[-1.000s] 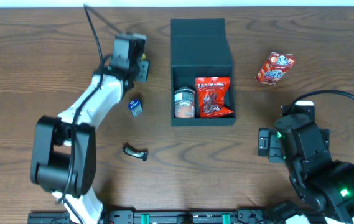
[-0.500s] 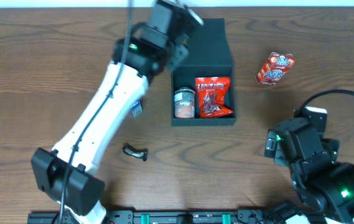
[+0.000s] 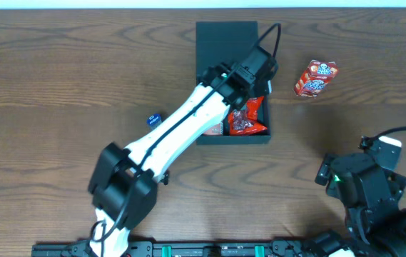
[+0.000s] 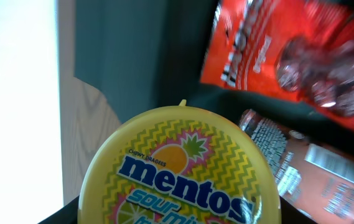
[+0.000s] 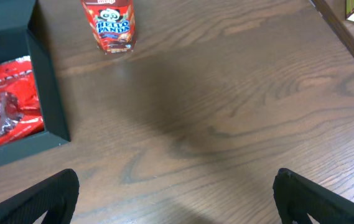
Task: Pack container
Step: 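Carry the Mentos tub into the back of the black box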
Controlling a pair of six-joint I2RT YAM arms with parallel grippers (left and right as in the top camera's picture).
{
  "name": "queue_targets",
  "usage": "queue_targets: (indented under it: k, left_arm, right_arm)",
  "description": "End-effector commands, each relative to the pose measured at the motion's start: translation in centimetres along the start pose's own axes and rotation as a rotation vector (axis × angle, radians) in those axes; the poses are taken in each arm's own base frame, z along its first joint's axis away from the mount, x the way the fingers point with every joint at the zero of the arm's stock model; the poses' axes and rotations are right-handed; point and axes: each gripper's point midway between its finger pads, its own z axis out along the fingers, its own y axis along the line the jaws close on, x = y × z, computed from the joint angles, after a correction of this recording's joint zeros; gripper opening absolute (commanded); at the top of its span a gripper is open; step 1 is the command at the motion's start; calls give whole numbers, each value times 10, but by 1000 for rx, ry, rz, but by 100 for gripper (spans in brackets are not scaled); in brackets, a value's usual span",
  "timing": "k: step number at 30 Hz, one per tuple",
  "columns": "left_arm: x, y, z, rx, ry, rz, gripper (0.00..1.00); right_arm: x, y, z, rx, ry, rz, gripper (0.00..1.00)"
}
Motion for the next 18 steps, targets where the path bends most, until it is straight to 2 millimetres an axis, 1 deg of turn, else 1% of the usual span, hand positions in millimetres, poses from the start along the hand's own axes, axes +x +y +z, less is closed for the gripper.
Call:
queue_targets:
  k: [1,4,6,8,11,18]
  left_arm:
    - [3,9,13,-58,57,52,6]
    - [3,3,31,-53,84,85,6]
    - [9,2,44,-74,139,105,6]
    - [15,5,53,-105,189,134,6]
    - [16,6,63,-130,218,164,6]
    - [20,2,82,-151,273,212,6]
  right_arm:
    - [-3,-8,-1,28,-21,34,99]
    - [-3,-8,-1,28,-21,34,99]
    - [-3,-8,-1,27,-21,35,99]
    - [-3,-8,-1,27,-21,49,99]
    - [-3,-8,-1,26,-22,51,99]
    - [-2,-6,-1,19,-16,58,99]
